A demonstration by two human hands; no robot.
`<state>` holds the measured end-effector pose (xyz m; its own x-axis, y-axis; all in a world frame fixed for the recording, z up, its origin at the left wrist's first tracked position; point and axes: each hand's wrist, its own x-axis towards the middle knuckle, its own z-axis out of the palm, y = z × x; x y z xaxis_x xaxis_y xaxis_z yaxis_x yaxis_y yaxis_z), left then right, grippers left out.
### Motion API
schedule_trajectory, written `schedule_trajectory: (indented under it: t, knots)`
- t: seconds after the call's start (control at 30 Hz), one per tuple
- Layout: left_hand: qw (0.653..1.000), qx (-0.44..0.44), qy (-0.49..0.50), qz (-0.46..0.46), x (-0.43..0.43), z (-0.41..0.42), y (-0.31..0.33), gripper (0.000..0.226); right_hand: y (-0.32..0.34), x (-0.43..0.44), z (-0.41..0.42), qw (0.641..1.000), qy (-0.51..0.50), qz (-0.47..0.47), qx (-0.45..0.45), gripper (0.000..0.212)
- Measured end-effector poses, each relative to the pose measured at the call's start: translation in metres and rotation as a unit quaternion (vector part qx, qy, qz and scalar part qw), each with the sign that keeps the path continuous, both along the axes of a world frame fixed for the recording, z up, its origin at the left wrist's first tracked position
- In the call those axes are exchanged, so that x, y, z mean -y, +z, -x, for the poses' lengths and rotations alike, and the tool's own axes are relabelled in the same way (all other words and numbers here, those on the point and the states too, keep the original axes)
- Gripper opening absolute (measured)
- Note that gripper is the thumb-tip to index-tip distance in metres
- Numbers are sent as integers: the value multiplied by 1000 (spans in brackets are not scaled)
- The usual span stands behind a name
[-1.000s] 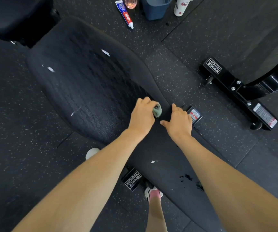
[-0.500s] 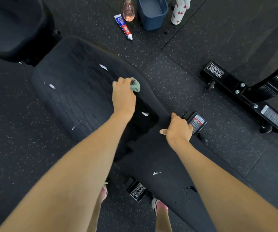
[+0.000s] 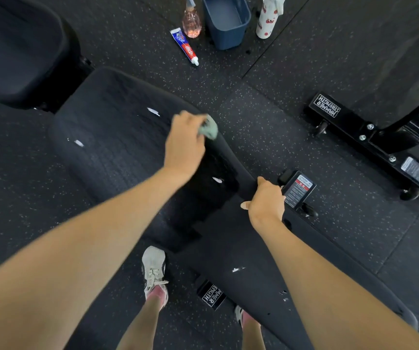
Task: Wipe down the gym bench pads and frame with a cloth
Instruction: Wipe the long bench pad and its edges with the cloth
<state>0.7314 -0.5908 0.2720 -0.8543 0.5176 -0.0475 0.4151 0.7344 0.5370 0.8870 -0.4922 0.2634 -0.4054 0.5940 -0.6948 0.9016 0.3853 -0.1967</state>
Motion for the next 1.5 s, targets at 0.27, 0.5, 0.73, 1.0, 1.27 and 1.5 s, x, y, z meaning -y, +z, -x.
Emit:
schedule_trajectory:
  t: [0.27,0.5,0.73,1.0,1.27,1.5]
  knots:
    - [993,-4,88,82,-24,20,-21,43,-2,-2,-1,1000,-1,4,-5,63]
    - [990,14,-105,97,-19,-18,-12,42,2,-1,0,1000,2,1,9,57]
    - [986,64,-144,51,-19,-11,1,46,2,-3,0,1000,-4,6,-4,49]
    - [999,11,2,50,-14,-37,-16,43,2,-1,-8,999,9,2,-34,56]
    - [993,50,-97,46,-26,-151,-15,39,8,-4,-70,987,58,-52,-142,63]
    - [987,134,-88,18,-32,-159,-5,39,6,-15,-120,982,35,-74,-172,51]
